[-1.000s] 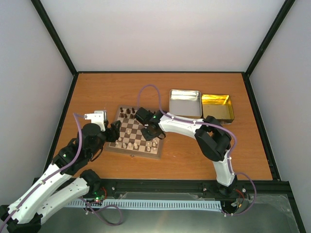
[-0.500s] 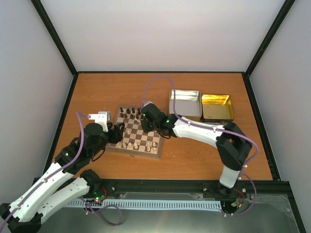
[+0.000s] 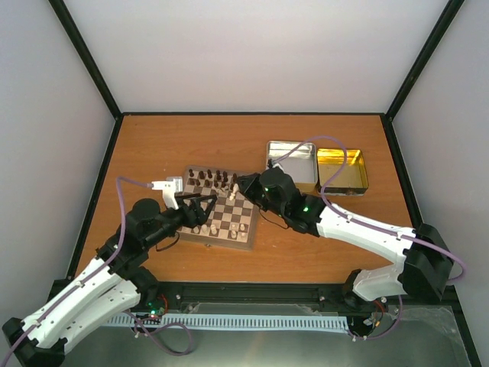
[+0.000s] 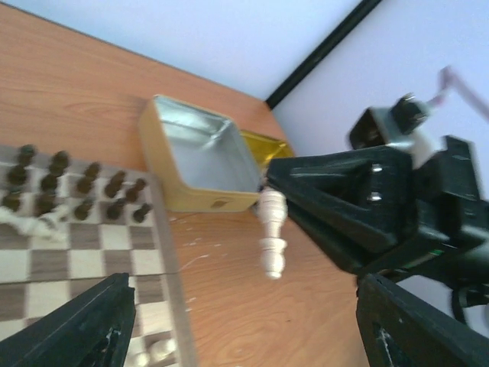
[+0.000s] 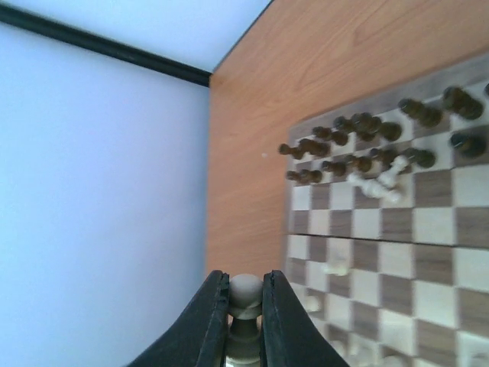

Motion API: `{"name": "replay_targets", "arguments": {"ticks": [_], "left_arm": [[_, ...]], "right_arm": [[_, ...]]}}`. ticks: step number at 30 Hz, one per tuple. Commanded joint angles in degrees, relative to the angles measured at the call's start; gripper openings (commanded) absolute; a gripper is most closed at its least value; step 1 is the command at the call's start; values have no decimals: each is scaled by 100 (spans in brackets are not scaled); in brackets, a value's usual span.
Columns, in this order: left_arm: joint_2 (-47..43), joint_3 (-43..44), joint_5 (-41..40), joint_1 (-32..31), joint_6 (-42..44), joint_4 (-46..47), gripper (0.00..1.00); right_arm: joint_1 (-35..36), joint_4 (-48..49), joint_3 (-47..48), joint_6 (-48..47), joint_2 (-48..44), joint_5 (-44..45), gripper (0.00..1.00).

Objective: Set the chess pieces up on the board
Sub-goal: Pick up the chess piece from the chessboard.

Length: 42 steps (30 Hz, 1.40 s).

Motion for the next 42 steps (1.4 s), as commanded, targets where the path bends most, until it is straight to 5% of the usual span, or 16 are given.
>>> {"name": "replay_targets", "arguments": {"ticks": [1, 7, 17, 20, 26, 36, 42], "left_arm": [[44, 23, 723, 24, -387, 1092, 81], [345, -123, 1024, 25, -561, 1613, 80], [933, -122, 1039, 24, -800, 2006, 53], [1037, -8, 882, 24, -795, 1963, 41], [1229, 101, 765, 24, -802, 1882, 36], [1275, 262, 646, 24, -649, 1671, 1], [1210, 721, 382, 24, -183, 438, 1]], "right_arm": [[-8, 793, -257, 1955, -192, 8, 3], [-10, 1145, -501, 3229, -142, -221, 3], [-7, 1188, -357, 3891, -4, -311, 3], [-8, 1108, -325, 3902, 17, -375, 3], [-7, 1094, -361, 3965, -15, -351, 3], [-9, 818, -258, 3763, 4, -355, 3], [-28, 269, -297, 2765, -266, 450, 3]]}}
